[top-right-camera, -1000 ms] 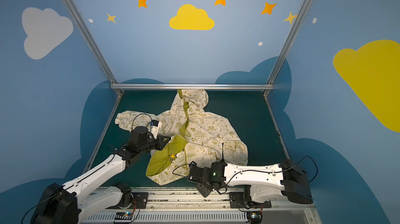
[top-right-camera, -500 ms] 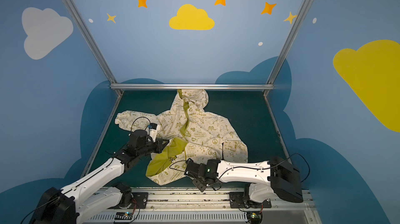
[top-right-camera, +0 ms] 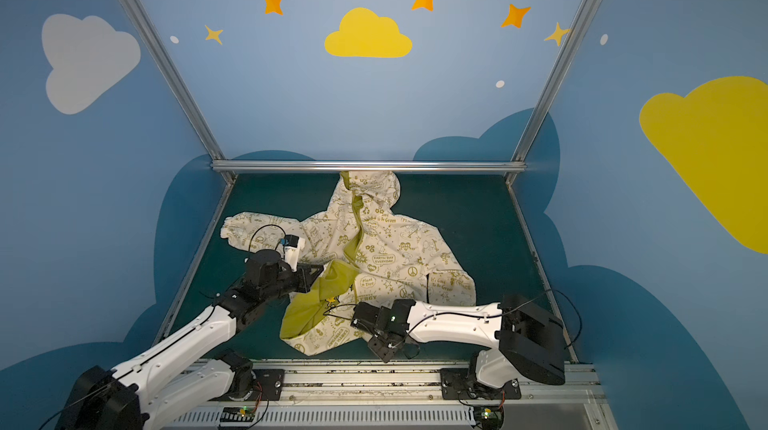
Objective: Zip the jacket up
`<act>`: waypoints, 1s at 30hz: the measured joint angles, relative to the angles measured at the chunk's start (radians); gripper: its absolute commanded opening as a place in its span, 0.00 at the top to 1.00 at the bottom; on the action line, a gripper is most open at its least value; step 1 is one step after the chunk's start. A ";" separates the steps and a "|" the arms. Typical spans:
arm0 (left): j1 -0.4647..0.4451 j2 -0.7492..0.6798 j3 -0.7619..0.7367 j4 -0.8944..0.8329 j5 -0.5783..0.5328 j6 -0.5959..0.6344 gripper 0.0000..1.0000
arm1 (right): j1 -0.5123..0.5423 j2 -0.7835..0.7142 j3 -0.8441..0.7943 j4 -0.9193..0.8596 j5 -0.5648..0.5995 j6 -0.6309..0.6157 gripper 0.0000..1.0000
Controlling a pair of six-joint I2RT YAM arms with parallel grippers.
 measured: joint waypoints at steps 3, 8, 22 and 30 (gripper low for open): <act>-0.005 -0.001 -0.001 0.002 -0.009 -0.001 0.97 | -0.008 0.019 0.013 0.003 -0.004 -0.003 0.95; -0.014 -0.039 -0.024 0.016 -0.019 -0.020 0.97 | -0.019 0.003 0.017 0.006 -0.027 -0.014 1.00; -0.094 -0.281 -0.171 0.351 -0.078 -0.150 0.97 | -0.220 -0.606 -0.344 0.722 -0.210 0.114 1.00; -0.130 -0.264 -0.200 0.609 -0.098 -0.116 0.97 | -0.280 -0.406 -0.413 1.345 -0.226 0.063 1.00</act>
